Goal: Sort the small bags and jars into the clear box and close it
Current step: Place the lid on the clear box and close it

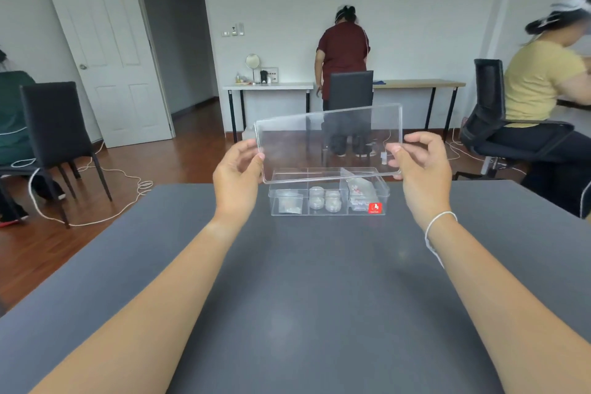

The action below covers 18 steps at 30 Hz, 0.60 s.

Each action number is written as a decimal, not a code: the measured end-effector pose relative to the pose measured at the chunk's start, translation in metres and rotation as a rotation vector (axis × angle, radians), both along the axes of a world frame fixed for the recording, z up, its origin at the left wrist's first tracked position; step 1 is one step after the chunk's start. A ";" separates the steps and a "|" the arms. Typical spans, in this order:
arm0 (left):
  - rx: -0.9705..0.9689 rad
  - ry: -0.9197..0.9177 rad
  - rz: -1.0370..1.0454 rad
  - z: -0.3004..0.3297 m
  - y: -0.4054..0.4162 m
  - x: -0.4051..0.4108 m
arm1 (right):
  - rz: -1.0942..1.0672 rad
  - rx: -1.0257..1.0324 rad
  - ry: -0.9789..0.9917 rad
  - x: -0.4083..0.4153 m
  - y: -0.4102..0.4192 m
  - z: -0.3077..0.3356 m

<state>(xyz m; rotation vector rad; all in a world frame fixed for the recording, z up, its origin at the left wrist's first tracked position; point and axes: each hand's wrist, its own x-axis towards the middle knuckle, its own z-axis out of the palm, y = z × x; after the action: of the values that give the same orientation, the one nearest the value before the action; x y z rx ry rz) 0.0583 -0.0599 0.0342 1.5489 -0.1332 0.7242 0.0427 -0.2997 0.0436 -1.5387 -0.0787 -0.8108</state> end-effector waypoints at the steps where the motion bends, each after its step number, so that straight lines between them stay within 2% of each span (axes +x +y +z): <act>1: 0.009 0.023 -0.016 -0.002 -0.002 0.003 | -0.013 0.004 0.017 0.002 -0.002 -0.001; 7: 0.115 0.132 -0.131 -0.014 -0.005 0.016 | -0.031 0.000 0.134 0.014 -0.014 -0.015; 18: 0.314 0.309 -0.274 -0.031 0.005 0.031 | 0.111 -0.205 0.346 0.022 -0.019 -0.029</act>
<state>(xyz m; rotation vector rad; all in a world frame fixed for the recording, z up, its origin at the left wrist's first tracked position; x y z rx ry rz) 0.0898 -0.0551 0.0036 1.8771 -0.2313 0.2487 0.0646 -0.3192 0.0149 -1.8319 0.0072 -0.4506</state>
